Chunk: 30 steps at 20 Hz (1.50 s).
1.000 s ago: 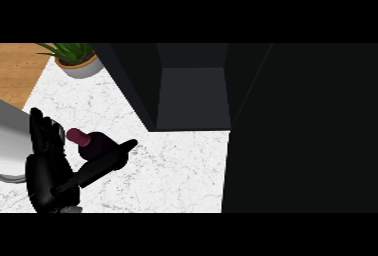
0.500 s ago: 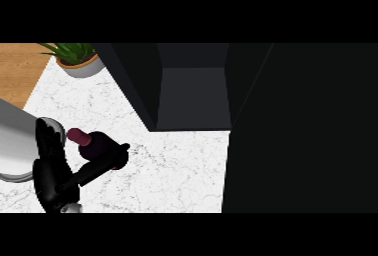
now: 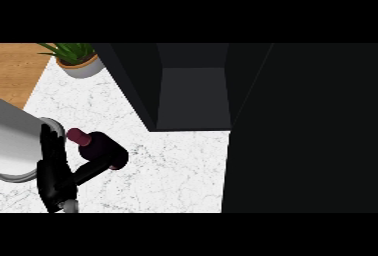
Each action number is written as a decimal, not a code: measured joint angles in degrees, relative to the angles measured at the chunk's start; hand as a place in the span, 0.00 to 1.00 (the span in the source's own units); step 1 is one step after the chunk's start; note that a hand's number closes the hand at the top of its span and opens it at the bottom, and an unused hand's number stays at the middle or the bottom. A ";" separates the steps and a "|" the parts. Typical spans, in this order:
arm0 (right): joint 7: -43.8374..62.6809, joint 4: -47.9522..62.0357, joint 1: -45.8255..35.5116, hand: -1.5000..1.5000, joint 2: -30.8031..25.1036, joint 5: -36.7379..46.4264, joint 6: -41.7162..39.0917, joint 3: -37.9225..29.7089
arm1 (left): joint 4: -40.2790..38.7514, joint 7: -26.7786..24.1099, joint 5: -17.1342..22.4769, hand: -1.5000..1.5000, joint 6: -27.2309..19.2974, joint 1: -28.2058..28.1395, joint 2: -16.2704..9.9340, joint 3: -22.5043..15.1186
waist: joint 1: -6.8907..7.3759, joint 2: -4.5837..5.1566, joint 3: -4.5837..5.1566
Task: Pick up the wine, place it into the cabinet and close the cabinet
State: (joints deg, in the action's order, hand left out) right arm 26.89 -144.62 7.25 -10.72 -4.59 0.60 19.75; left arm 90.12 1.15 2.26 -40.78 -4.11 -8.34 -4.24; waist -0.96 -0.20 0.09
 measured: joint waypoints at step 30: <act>-1.49 0.03 1.21 0.00 -0.48 0.19 0.27 1.14 | -31.19 -35.34 23.97 0.00 15.35 8.00 8.25 10.57 | -0.19 0.02 -0.02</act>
State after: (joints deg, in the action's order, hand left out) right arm 25.40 -144.59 8.46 -11.20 -4.40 0.87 20.89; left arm 58.94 -34.19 26.23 -25.43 3.88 -0.09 6.33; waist -1.15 -0.18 0.08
